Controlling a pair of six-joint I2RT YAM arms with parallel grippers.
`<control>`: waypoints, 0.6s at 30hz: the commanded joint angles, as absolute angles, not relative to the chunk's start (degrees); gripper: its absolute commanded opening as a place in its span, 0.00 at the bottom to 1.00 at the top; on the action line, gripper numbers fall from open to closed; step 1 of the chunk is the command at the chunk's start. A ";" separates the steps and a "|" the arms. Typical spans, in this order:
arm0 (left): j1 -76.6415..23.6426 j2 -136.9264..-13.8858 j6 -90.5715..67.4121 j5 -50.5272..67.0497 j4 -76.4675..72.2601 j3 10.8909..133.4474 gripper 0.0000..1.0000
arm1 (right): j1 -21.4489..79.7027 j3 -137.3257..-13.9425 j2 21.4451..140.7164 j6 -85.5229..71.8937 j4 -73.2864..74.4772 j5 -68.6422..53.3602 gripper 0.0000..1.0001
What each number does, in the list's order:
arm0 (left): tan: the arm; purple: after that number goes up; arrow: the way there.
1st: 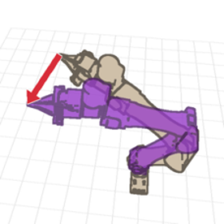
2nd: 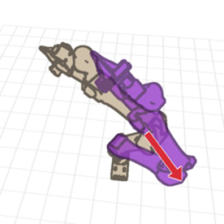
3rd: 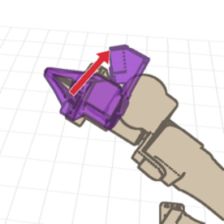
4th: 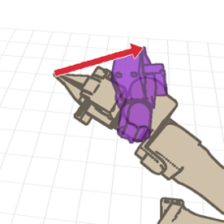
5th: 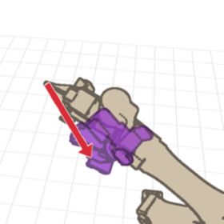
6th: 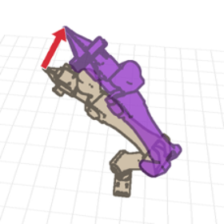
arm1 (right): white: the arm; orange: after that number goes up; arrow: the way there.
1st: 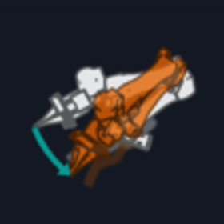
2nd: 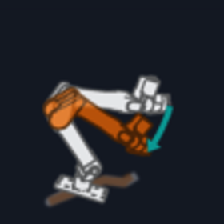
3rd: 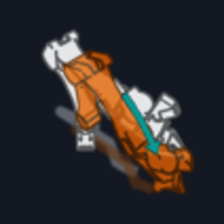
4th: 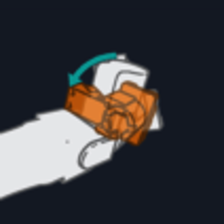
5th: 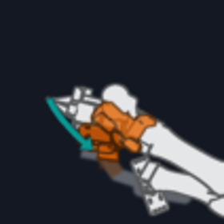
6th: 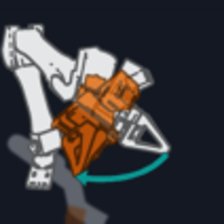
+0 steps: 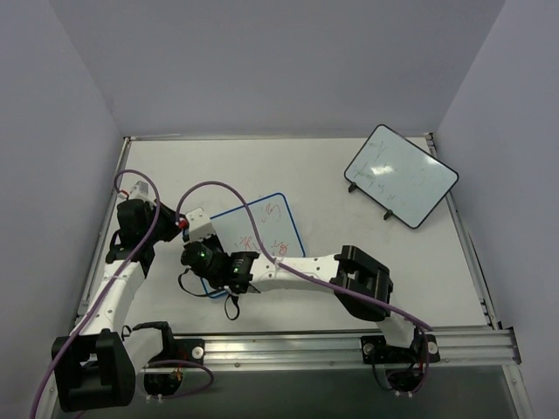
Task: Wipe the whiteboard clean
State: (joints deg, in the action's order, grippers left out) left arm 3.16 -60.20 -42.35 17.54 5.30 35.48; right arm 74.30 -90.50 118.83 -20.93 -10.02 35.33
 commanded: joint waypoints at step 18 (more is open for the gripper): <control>2.29 -58.80 -41.66 18.63 4.83 35.86 0.02 | 67.67 -86.65 112.93 -22.24 -7.21 36.21 0.00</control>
